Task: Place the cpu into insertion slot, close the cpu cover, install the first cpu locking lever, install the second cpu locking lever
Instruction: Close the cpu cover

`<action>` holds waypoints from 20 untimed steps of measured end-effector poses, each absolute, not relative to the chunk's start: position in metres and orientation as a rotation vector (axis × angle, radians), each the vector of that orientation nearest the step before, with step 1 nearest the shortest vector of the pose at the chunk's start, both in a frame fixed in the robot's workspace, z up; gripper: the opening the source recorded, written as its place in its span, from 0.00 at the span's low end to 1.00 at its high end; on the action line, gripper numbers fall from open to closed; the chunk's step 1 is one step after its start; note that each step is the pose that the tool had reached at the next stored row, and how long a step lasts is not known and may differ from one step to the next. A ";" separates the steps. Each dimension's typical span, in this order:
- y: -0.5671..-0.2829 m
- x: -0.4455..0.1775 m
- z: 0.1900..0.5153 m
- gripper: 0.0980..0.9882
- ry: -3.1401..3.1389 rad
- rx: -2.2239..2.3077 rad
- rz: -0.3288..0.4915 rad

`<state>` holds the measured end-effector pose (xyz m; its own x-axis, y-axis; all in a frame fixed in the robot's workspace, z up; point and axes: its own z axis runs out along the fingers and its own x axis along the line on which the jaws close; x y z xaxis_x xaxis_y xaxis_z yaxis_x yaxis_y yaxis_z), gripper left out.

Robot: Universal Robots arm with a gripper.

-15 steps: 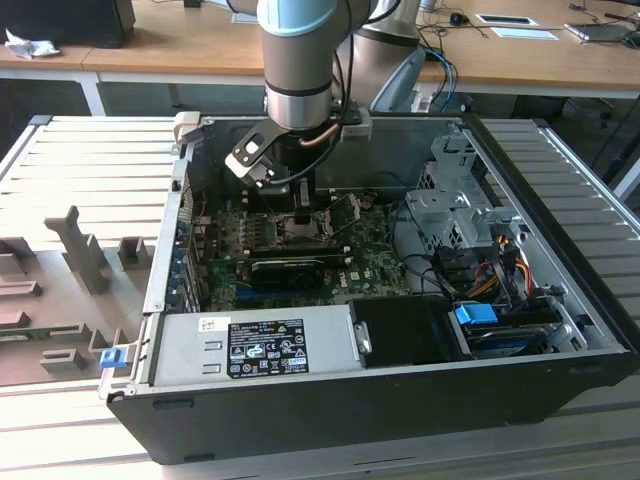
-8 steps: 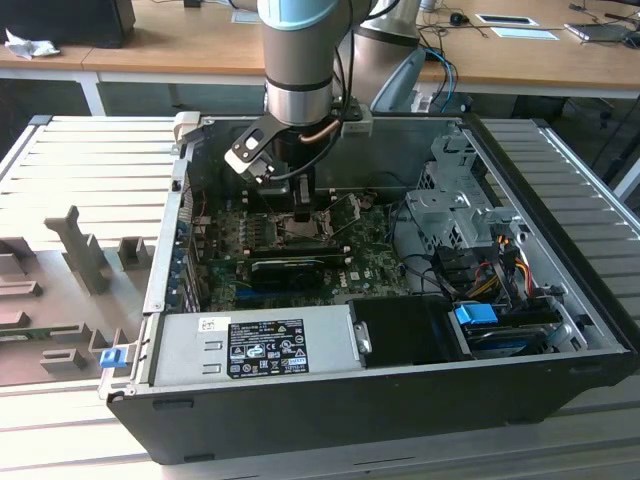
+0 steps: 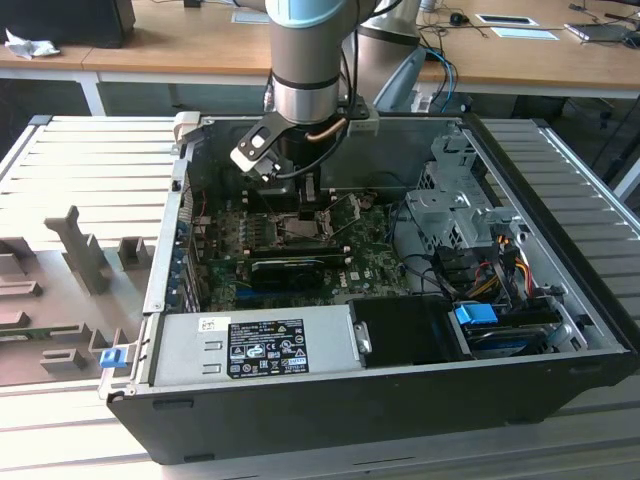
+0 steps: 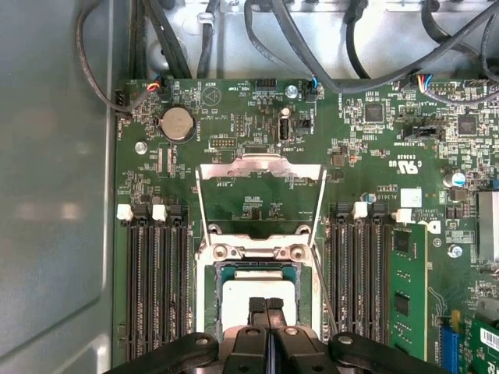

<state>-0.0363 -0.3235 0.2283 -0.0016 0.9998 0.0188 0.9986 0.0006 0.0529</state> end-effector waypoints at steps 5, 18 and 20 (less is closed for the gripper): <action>-0.324 -0.036 0.232 0.01 2.205 2.202 0.079; -0.323 -0.031 0.250 0.01 2.205 2.202 0.079; -0.323 -0.031 0.252 0.01 2.205 2.202 0.079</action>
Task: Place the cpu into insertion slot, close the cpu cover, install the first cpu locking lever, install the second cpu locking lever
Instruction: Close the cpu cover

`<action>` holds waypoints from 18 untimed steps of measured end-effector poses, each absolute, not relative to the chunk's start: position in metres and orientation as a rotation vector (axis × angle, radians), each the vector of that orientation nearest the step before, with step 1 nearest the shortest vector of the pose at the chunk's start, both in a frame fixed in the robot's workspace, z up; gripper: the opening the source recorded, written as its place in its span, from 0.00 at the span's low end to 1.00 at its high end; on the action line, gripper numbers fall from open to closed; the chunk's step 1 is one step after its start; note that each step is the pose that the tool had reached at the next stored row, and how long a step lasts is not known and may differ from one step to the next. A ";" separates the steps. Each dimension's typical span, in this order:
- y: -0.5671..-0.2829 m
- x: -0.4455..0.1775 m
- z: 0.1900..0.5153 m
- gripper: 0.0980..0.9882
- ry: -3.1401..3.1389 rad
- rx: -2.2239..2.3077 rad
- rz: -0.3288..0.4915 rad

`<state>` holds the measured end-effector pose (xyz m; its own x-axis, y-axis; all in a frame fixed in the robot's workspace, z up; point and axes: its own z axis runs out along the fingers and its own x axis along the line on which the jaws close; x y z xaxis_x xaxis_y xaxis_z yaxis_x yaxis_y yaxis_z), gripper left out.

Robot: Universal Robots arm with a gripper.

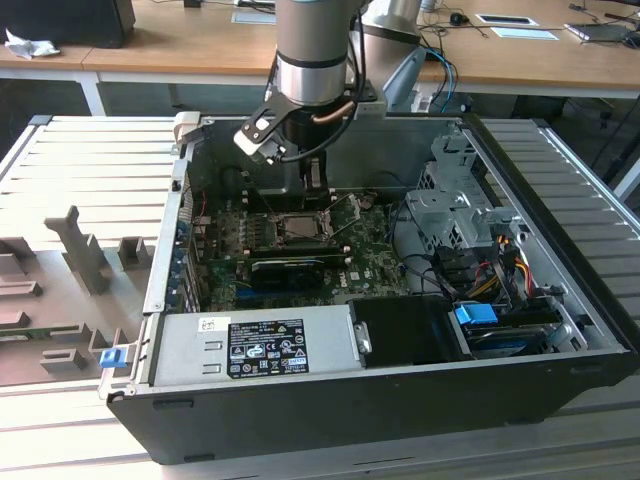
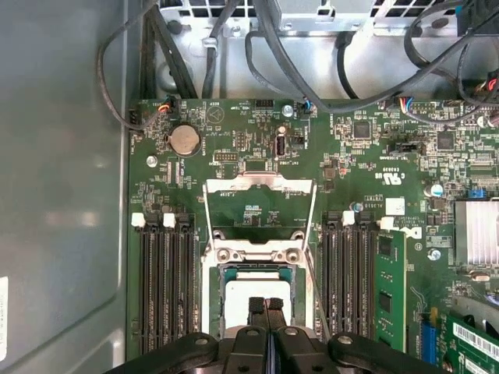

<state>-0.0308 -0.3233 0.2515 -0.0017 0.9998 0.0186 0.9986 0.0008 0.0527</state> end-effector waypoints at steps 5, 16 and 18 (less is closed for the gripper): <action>-0.323 -0.030 0.255 0.01 2.205 2.202 0.079; -0.323 -0.027 0.260 0.01 2.205 2.202 0.079; -0.323 -0.025 0.260 0.01 2.205 2.202 0.079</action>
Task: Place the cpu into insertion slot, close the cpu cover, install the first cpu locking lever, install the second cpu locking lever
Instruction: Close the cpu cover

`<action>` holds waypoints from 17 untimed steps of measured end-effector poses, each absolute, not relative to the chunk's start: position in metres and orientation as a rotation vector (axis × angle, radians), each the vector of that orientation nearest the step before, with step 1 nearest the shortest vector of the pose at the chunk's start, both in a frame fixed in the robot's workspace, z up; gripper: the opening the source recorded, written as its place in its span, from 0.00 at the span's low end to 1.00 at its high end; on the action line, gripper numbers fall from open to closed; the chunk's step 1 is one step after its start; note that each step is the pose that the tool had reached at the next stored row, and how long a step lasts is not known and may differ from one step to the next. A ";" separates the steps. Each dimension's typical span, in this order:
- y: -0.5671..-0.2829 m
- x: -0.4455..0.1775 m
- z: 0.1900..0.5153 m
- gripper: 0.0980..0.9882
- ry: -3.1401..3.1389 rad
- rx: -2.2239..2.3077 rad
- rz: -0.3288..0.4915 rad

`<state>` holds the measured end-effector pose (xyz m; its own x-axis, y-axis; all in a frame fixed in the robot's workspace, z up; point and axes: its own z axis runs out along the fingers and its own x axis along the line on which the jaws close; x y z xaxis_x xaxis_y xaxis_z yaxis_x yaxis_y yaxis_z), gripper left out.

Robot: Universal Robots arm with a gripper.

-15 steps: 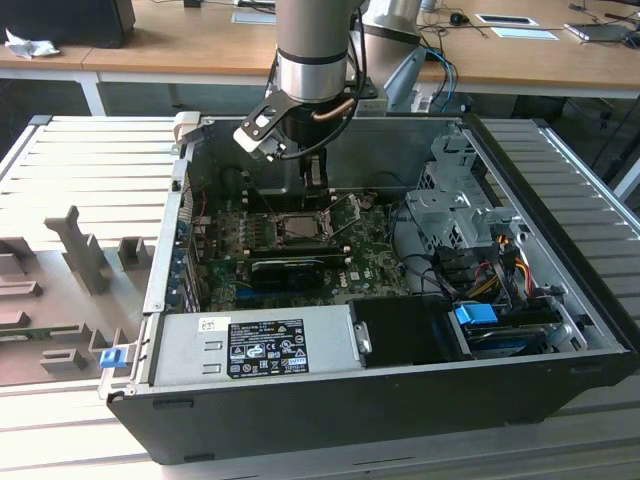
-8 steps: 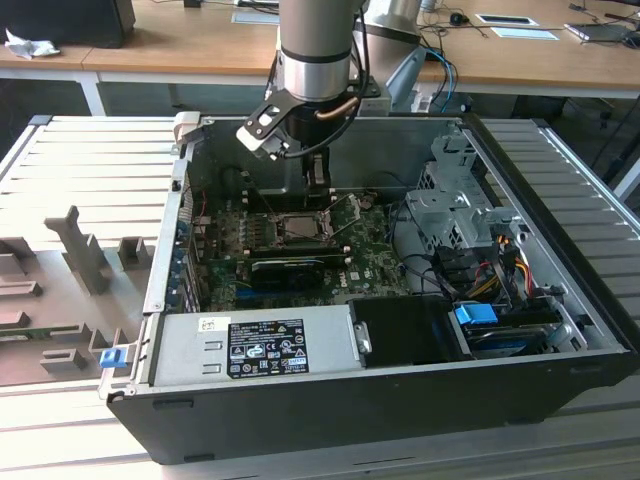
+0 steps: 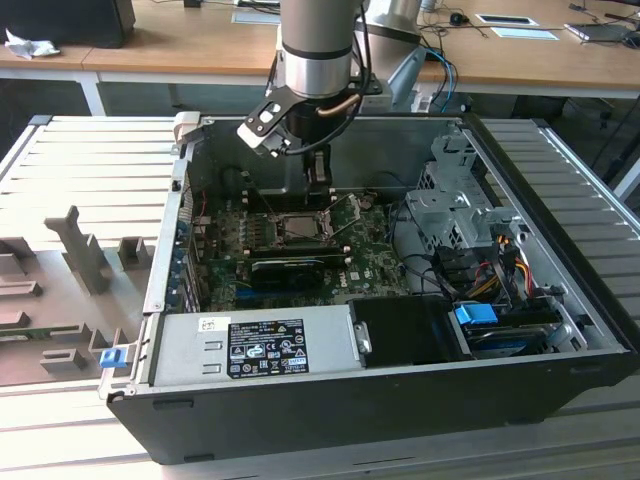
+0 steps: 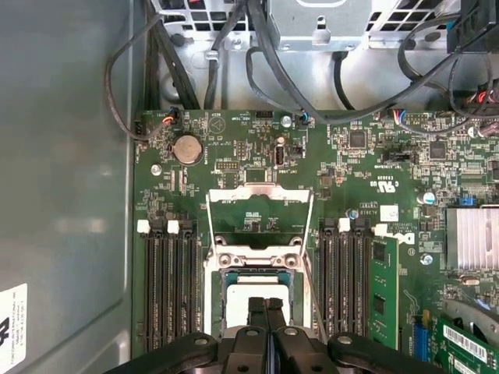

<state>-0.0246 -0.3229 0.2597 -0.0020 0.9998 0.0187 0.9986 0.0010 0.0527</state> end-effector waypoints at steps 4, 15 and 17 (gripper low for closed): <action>-0.323 -0.022 0.260 0.01 2.205 2.202 0.079; -0.320 -0.013 0.265 0.01 2.205 2.201 0.078; -0.320 -0.013 0.268 0.01 2.205 2.201 0.078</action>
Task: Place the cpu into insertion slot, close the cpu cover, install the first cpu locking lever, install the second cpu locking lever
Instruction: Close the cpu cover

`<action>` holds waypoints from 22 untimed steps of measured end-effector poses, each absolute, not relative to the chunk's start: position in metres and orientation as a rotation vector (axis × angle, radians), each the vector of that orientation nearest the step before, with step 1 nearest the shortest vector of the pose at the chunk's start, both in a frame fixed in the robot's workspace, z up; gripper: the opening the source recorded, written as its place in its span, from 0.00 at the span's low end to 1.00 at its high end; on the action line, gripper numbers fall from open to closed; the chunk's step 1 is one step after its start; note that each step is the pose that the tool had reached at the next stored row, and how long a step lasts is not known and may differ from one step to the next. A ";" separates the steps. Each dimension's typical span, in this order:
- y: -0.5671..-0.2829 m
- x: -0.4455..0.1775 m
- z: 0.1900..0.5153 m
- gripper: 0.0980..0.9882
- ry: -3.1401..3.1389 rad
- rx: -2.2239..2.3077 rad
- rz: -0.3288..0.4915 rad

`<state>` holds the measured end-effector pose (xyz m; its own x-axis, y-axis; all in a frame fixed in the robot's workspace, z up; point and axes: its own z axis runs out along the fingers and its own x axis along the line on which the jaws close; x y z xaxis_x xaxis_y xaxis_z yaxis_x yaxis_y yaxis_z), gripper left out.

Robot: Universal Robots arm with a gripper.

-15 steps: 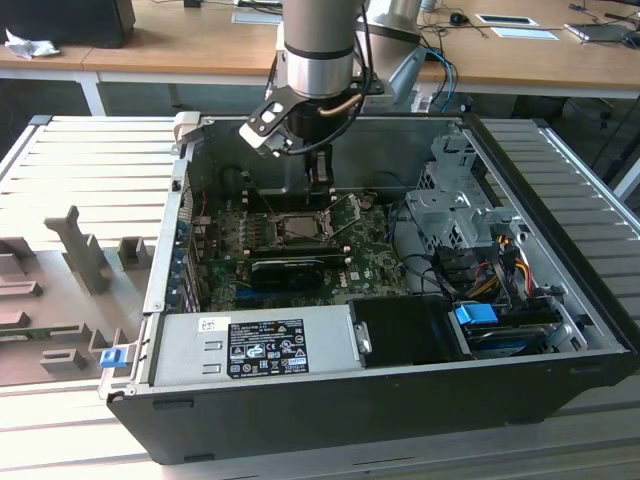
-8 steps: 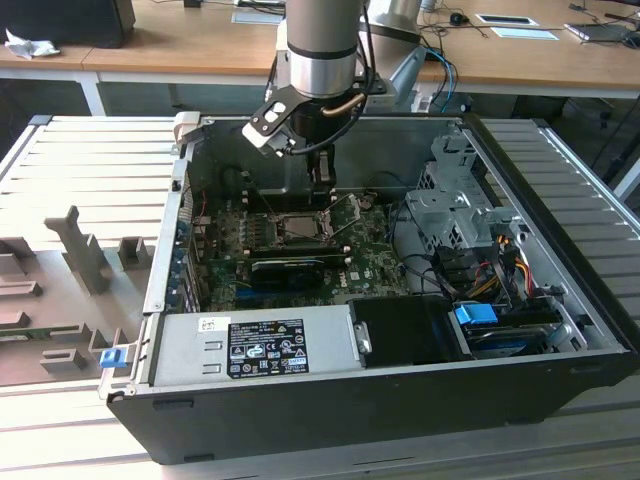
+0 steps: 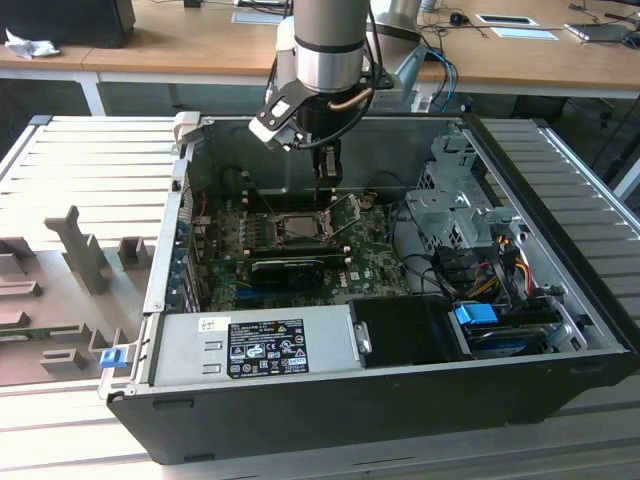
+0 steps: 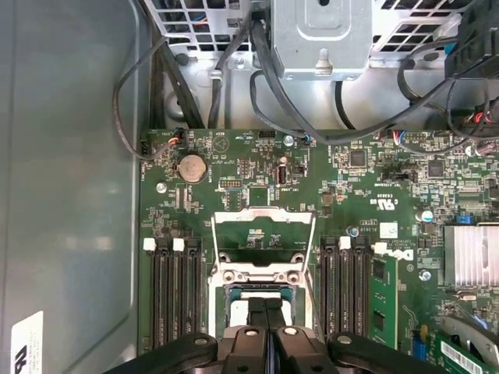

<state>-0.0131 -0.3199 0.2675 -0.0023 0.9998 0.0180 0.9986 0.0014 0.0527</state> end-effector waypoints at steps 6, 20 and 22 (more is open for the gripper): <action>-0.320 -0.011 0.271 0.01 2.205 2.202 0.078; -0.318 0.006 0.273 0.01 2.208 2.199 0.078; -0.318 0.007 0.273 0.01 2.208 2.199 0.078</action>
<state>0.0074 -0.3179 0.2734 -0.0045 0.9998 0.0178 0.9986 0.0036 0.0525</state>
